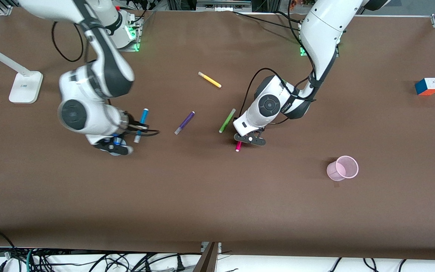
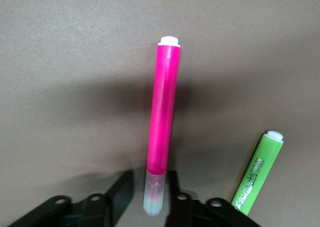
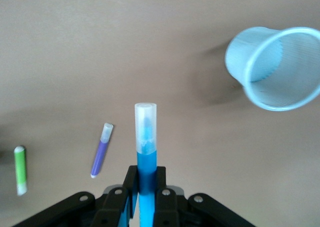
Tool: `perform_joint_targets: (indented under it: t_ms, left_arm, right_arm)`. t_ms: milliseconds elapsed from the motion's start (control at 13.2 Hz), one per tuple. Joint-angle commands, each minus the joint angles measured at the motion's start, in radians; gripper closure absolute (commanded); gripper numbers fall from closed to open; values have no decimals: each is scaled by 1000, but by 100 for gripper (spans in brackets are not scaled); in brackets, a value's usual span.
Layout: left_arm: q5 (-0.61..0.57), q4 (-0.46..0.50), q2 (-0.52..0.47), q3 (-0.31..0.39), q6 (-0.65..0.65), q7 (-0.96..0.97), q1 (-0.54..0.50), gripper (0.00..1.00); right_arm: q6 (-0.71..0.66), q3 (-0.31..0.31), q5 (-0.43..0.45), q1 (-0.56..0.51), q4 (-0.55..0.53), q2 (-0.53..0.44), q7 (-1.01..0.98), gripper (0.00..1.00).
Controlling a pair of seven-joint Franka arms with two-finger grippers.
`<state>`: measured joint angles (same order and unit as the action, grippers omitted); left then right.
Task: Place pink and blue markers in matching cups
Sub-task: 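Carry the blue marker to the blue cup while the left gripper lifts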
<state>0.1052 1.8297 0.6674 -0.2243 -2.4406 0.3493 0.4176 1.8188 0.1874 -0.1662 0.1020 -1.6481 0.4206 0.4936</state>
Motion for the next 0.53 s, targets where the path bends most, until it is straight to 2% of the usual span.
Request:
perform_joint_targets:
  t_ms: [0,226,377,453]
  left_arm:
    - [19,0,5,5,-9,-10,12,100]
    - [8,-7,-32,10,92,-9,3,100]
    - [-5,-59,-61,17,260,-10,-2,100]
    - [-48,-97,-69,17,332,-10,-16,100]
  right_arm:
    - [-76,4,-134,-123,16,-8,-96,100]
    - [-125,7,-229,-229,19,9,-203,100]
    - [-154,7,-289,-293,17,42,-263,100]
    - [-177,7,-332,-326,16,61,-288,100]
